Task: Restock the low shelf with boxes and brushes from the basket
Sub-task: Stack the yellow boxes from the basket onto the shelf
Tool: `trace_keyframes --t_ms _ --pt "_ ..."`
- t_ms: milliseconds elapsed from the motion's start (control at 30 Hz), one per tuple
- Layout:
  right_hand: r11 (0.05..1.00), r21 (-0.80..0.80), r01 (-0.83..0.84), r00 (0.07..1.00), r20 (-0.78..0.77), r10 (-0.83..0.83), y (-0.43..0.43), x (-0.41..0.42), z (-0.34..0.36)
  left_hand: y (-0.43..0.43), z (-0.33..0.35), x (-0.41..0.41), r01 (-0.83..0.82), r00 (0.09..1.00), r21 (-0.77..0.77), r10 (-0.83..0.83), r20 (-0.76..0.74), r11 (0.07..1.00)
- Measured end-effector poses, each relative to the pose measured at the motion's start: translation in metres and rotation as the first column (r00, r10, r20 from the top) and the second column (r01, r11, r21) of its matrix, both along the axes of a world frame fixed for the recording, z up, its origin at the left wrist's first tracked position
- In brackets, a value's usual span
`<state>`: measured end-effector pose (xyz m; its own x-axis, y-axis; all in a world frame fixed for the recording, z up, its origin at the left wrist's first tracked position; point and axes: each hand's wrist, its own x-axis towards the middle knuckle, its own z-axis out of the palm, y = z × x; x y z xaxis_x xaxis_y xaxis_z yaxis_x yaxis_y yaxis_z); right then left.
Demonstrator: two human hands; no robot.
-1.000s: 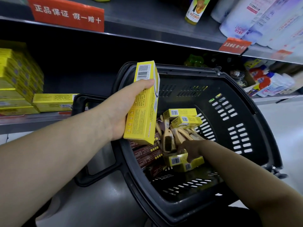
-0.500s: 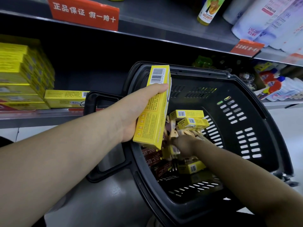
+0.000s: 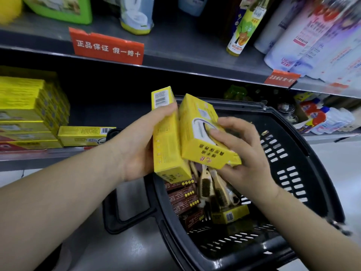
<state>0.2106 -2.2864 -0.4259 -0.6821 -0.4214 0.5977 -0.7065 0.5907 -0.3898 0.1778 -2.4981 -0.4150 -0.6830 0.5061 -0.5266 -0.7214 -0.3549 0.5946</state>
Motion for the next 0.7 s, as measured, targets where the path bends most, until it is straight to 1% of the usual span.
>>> trace_keyframes --t_ms 100,167,200,233,267,300,333,367,400,467,533,567,633,667,700 --pt "0.995 -0.064 -0.076 0.997 -0.012 0.075 -0.025 0.006 -0.005 -0.011 -0.003 0.004 0.038 0.999 0.054 -0.037 -0.017 0.998" --pt "0.994 -0.038 -0.1 0.995 0.016 0.101 -0.036 0.008 -0.005 -0.02 -0.004 0.004 0.028 0.999 0.086 -0.026 -0.032 0.996" --pt "0.992 -0.038 -0.119 0.991 0.05 0.121 -0.042 0.01 -0.004 -0.025 -0.004 0.005 0.027 0.999 0.099 -0.023 -0.045 0.995" --pt "0.987 -0.091 -0.135 0.982 0.12 0.145 -0.047 0.012 -0.002 -0.03 -0.005 0.006 0.025 0.998 0.106 -0.018 -0.064 0.994" --pt "0.97 -0.208 -0.122 0.957 0.236 0.171 -0.054 0.014 0.001 -0.036 -0.005 0.007 0.016 0.997 0.104 -0.007 -0.082 0.994" --pt "0.928 -0.368 -0.066 0.9 0.38 0.214 -0.062 0.016 0.004 -0.042 -0.005 0.008 -0.003 0.996 0.1 0.013 -0.093 0.995" --pt "0.867 -0.498 0.025 0.827 0.497 0.262 -0.071 0.016 0.007 -0.048 -0.005 0.009 -0.027 0.994 0.092 0.036 -0.099 0.995" --pt "0.799 -0.586 0.132 0.753 0.584 0.304 -0.081 0.016 0.009 -0.054 -0.004 0.011 -0.055 0.992 0.086 0.064 -0.106 0.995" --pt "0.749 -0.62 0.234 0.705 0.639 0.308 -0.091 0.015 0.01 -0.059 -0.004 0.012 -0.088 0.989 0.08 0.096 -0.11 0.993" --pt "0.671 -0.627 0.396 0.642 0.711 0.286 -0.11 0.01 0.009 -0.069 -0.003 0.013 -0.144 0.982 0.068 0.151 -0.116 0.987" --pt "0.612 -0.599 0.517 0.529 0.785 0.322 -0.128 0.004 0.013 -0.082 -0.004 0.014 -0.164 0.977 0.077 0.173 -0.123 0.983" --pt "0.613 -0.578 0.539 0.448 0.813 0.373 -0.136 0.0 0.017 -0.089 -0.005 0.014 -0.17 0.976 0.079 0.179 -0.127 0.982" --pt "0.679 -0.525 0.514 0.246 0.848 0.469 -0.151 -0.011 0.024 -0.105 -0.009 0.015 -0.17 0.973 0.051 0.176 -0.148 0.984" --pt "0.718 -0.491 0.493 0.158 0.862 0.482 -0.158 -0.017 0.026 -0.111 -0.011 0.014 -0.167 0.974 0.019 0.168 -0.155 0.986" --pt "0.749 -0.462 0.475 0.094 0.873 0.478 -0.165 -0.023 0.025 -0.118 -0.013 0.012 -0.18 0.974 -0.016 0.175 -0.143 0.984"
